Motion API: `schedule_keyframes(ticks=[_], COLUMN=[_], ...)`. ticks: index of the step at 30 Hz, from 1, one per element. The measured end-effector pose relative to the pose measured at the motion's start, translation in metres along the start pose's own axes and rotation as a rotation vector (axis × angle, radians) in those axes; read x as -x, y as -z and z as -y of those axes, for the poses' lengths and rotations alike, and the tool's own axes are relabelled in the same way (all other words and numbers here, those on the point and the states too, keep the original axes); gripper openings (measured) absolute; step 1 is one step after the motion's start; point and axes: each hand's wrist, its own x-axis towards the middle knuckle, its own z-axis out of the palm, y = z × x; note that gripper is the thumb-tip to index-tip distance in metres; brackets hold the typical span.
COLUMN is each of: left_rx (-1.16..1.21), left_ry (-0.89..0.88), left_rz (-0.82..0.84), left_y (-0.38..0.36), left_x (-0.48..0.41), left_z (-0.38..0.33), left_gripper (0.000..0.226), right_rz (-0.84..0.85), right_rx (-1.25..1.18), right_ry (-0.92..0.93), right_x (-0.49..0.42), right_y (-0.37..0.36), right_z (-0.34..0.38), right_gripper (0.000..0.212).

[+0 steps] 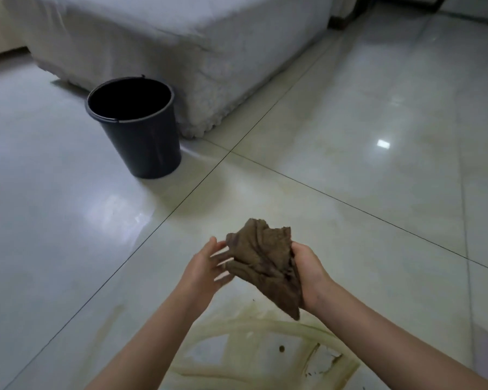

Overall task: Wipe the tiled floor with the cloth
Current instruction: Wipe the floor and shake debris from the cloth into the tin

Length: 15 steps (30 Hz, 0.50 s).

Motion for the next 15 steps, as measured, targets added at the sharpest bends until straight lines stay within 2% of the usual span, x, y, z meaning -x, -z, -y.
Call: schedule_keyframes(ticks=[4,5,6,8,10,13,15], left_rx=[-0.135,-0.161,-0.177,-0.182,-0.188,-0.194,-0.214], left_ry=[0.024,0.005,0.002,0.036,0.033,0.068,0.100], left_rz=[0.204,0.254,0.279,0.283,0.309,0.284,0.262], left_y=[0.015,0.016,0.016,0.017,0.015,0.012,0.009], left_x=[-0.009,-0.012,-0.014,-0.012,-0.009,0.000,0.005], left_z=[0.009,0.011,0.013,0.023,0.034,0.048,0.055], left_gripper=[0.040,0.039,0.039,0.034,0.030,0.025,0.022], right_rz=[-0.048,-0.061,-0.063,-0.072,-0.166,-0.390,-0.506], right_rx=[0.016,0.037,0.051,0.052,0.113,0.189,0.172], right_ry=[0.066,0.093,0.114,0.136,0.163,0.191,0.182], right_x=[0.005,0.007,0.011,0.023,0.039,0.072,0.096], right_y=[0.013,0.014,0.014,0.011,0.014,0.026,0.041], right_z=[-0.002,-0.006,-0.011,-0.025,-0.037,-0.042,-0.039], right_gripper=[0.086,0.087,0.082,0.058,0.036,0.023,0.022])
